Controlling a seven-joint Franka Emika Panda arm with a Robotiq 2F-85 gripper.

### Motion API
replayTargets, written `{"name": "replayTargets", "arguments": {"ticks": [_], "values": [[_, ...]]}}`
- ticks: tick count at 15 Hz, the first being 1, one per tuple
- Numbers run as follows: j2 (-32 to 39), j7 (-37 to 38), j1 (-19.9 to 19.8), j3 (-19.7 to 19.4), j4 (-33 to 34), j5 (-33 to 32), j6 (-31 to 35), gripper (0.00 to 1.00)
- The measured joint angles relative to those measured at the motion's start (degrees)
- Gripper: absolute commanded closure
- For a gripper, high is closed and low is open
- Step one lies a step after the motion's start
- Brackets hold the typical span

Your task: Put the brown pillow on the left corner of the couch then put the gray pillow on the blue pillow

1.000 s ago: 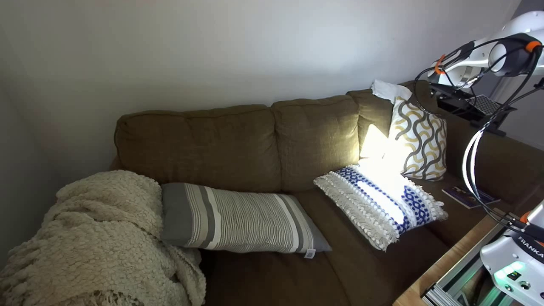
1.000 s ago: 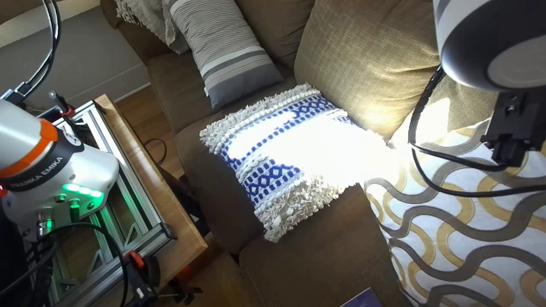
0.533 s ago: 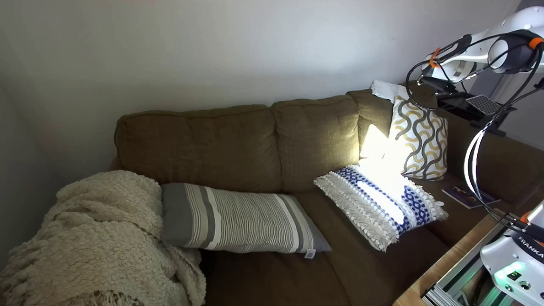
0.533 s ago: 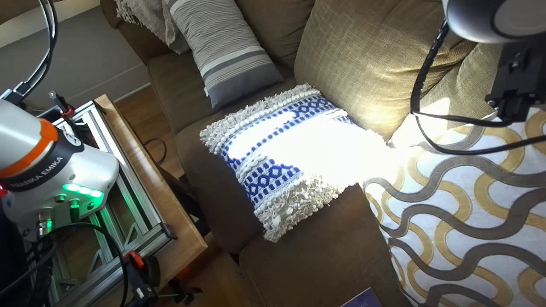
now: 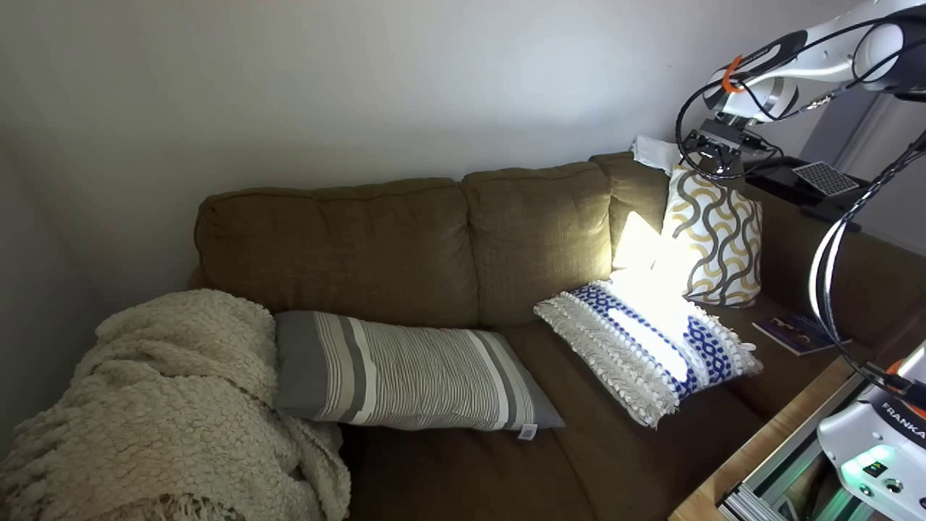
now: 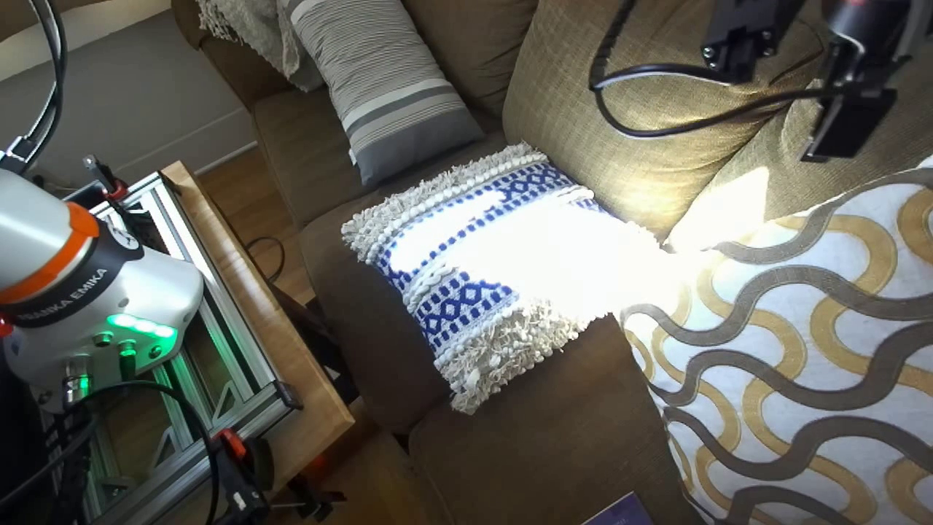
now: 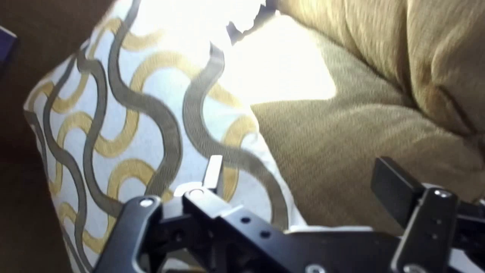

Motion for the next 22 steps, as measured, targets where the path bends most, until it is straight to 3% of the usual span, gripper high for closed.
{"name": "replayTargets", "arguments": {"ticks": [10, 15, 22], "values": [[-12.00, -0.36, 12.07, 1.82, -20.67, -1.55, -21.82, 0.00], [-12.07, 0.44, 16.71, 4.79, -26.73, -1.19, -22.40, 0.00], [-12.02, 0.47, 16.43, 4.23, -25.84, -1.19, -22.39, 0.00]]}}
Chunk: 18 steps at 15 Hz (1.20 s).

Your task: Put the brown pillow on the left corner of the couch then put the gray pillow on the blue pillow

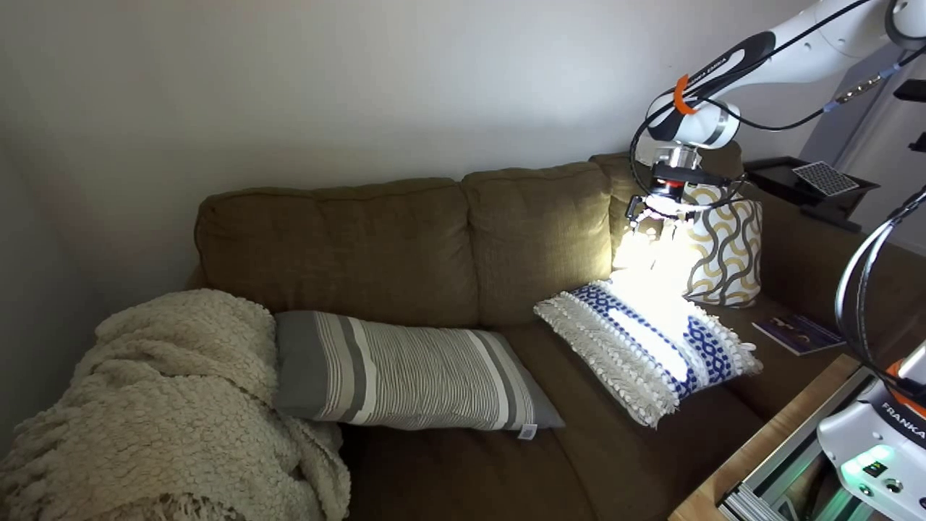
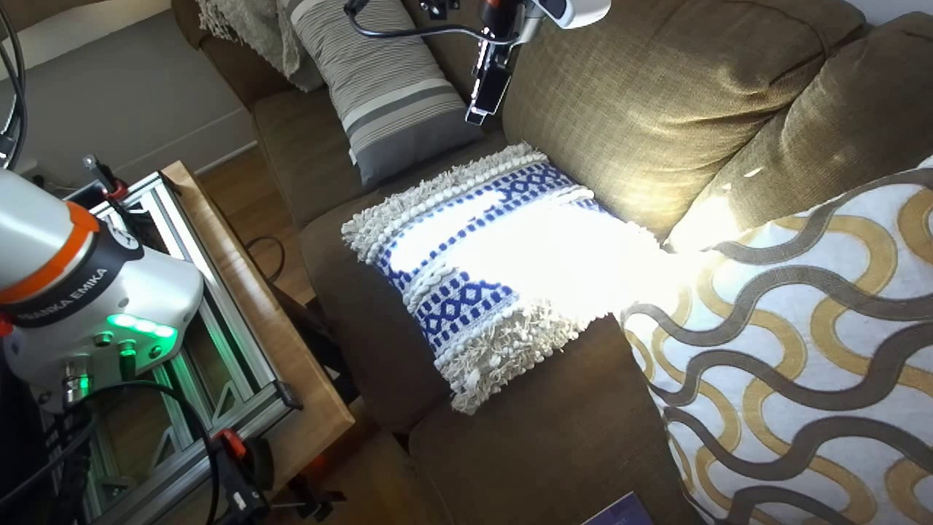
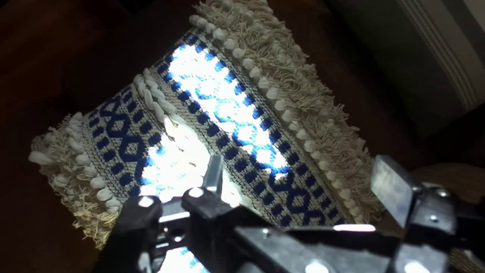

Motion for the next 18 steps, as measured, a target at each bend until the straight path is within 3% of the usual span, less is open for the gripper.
{"name": "replayTargets", "arguments": {"ticks": [4, 10, 18], "values": [[3.20, -1.93, 0.15, 2.32, 1.77, 2.06, -1.13, 0.00], [15.99, -2.08, 2.84, 8.24, 7.49, 9.09, -0.09, 0.00], [30.77, -0.01, 6.58, 12.29, 15.44, 15.16, 16.15, 0.00]]}}
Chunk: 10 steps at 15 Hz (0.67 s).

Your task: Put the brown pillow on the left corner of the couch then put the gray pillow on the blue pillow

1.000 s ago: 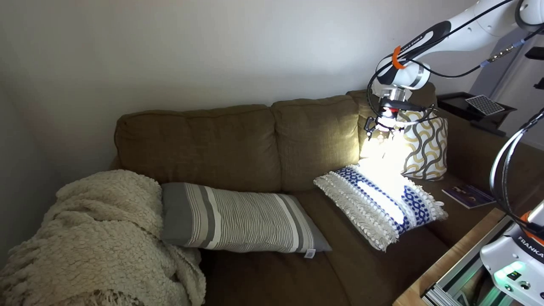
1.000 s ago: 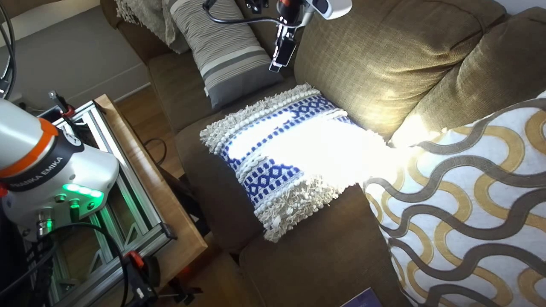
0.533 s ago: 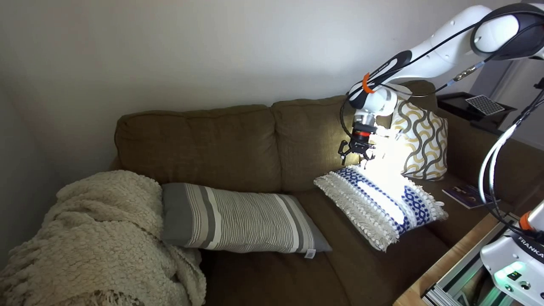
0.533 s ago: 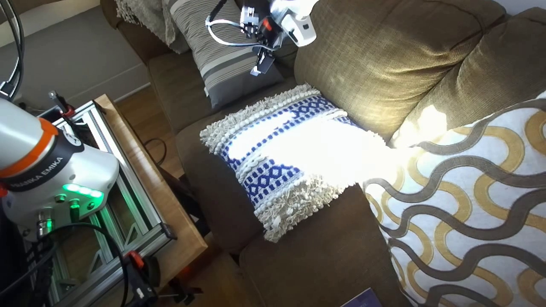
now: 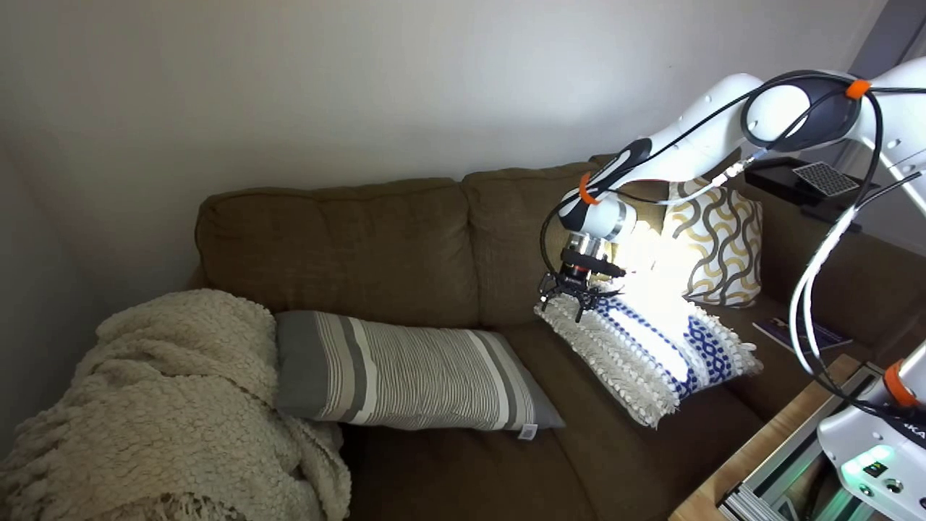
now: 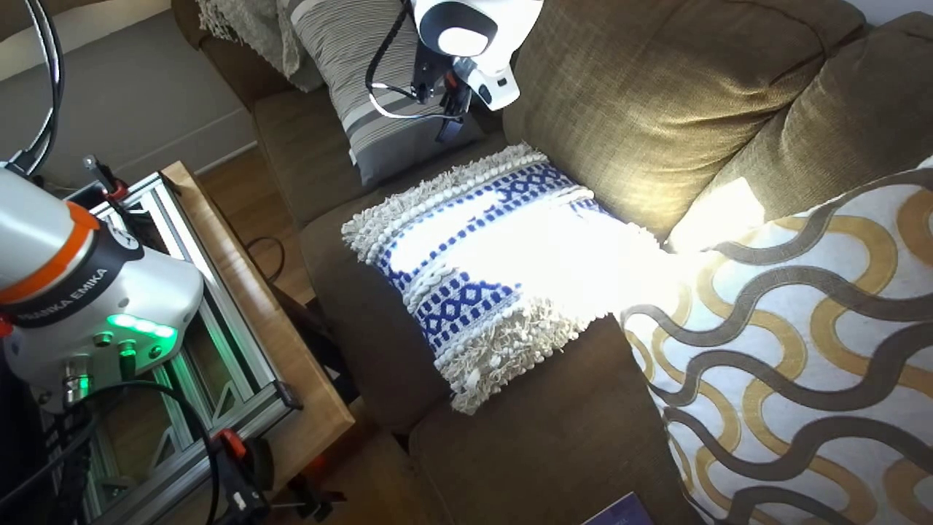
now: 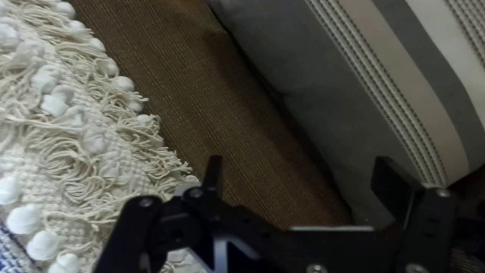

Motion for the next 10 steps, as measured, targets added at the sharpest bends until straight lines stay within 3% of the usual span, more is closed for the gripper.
{"name": "replayTargets", "arguments": {"ticks": [10], "values": [[5.00, 0.06, -0.36, 1.74, 5.91, 0.50, 0.34, 0.00]]}}
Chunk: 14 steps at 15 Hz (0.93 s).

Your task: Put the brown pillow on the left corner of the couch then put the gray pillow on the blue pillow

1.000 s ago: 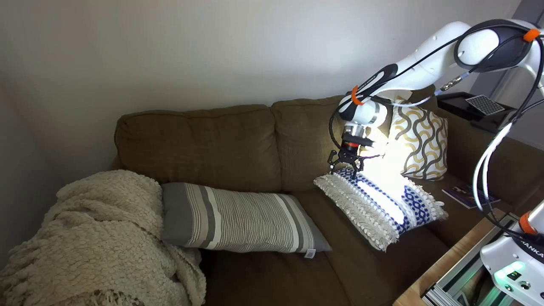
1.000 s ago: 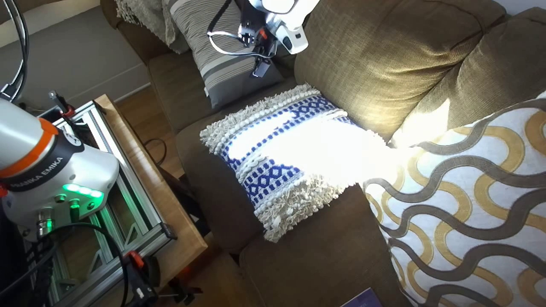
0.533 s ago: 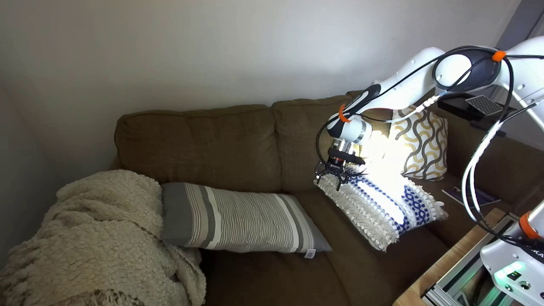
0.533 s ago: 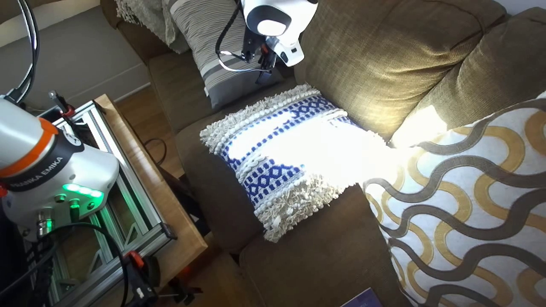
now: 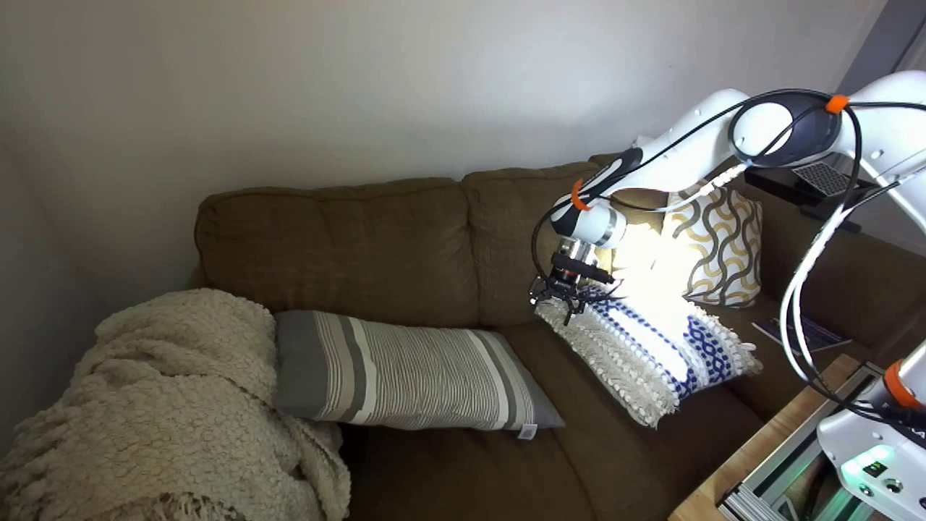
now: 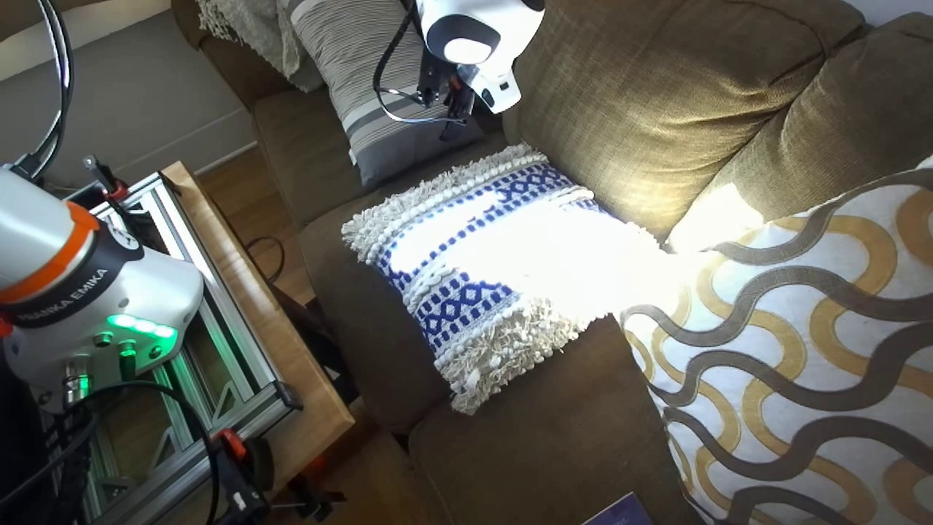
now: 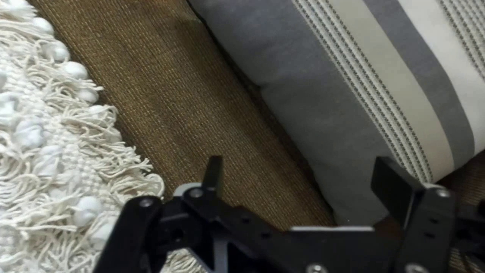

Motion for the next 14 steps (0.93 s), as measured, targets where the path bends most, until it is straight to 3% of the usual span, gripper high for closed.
{"name": "replayTargets", "arguments": {"ticks": [5, 14], "values": [[7.55, 0.13, 0.67, 1.60, 7.96, 0.03, 1.19, 0.00], [20.36, 0.97, 1.11, 5.02, 21.64, 0.20, 9.48, 0.00]]}}
